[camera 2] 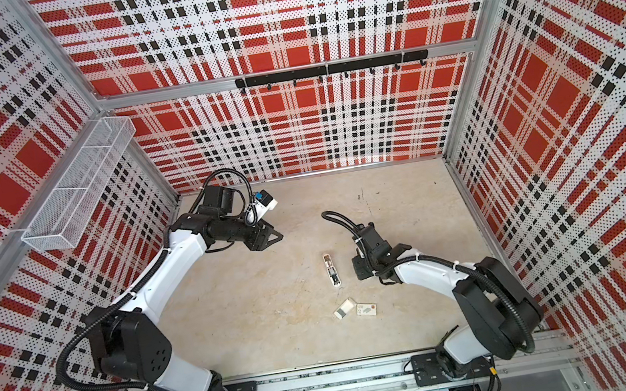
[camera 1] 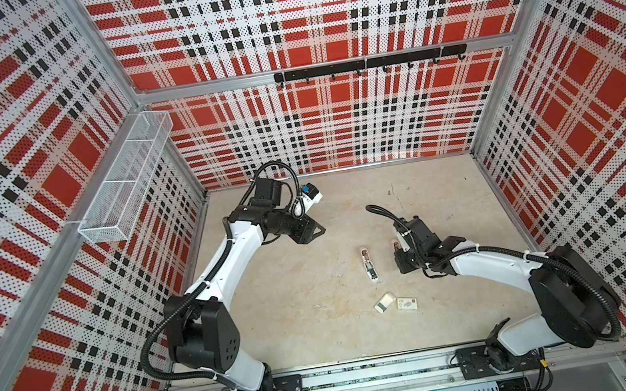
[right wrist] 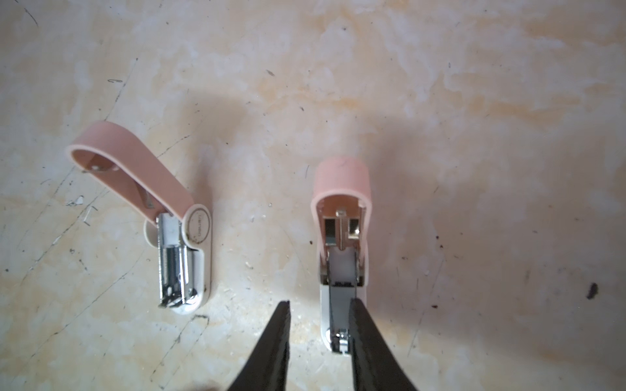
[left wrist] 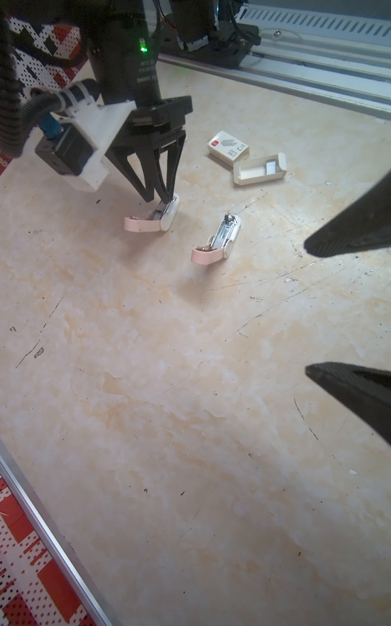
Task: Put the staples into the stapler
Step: 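Raise the open right gripper up off the stapler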
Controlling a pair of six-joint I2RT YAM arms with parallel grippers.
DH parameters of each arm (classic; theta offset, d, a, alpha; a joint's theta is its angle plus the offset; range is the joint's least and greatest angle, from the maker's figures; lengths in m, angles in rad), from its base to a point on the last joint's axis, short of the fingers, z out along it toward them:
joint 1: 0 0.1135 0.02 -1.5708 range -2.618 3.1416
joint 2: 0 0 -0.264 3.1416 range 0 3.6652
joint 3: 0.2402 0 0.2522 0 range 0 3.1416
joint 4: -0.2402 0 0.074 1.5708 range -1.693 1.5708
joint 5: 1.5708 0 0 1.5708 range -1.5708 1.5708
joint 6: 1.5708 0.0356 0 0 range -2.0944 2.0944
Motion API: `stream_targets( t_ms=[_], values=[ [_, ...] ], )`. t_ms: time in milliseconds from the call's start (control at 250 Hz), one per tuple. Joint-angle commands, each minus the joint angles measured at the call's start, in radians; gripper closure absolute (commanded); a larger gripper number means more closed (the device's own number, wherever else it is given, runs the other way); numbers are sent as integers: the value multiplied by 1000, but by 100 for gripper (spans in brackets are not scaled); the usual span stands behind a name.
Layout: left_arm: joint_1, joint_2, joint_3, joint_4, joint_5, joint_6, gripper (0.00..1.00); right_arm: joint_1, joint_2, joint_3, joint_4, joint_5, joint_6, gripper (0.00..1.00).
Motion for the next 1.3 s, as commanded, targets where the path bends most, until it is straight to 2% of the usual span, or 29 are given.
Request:
stream_targets(
  t_ms=[0, 552, 1297],
  values=[
    [-1, -12, 21, 4, 9, 13, 45, -3, 29, 40, 28, -29, -21, 67],
    [1, -22, 5, 4, 10, 14, 45, -4, 110, 63, 21, -20, -29, 67],
    [4, -29, 3, 4, 15, 15, 45, -3, 65, 11, 0, -24, -9, 67]
  ],
)
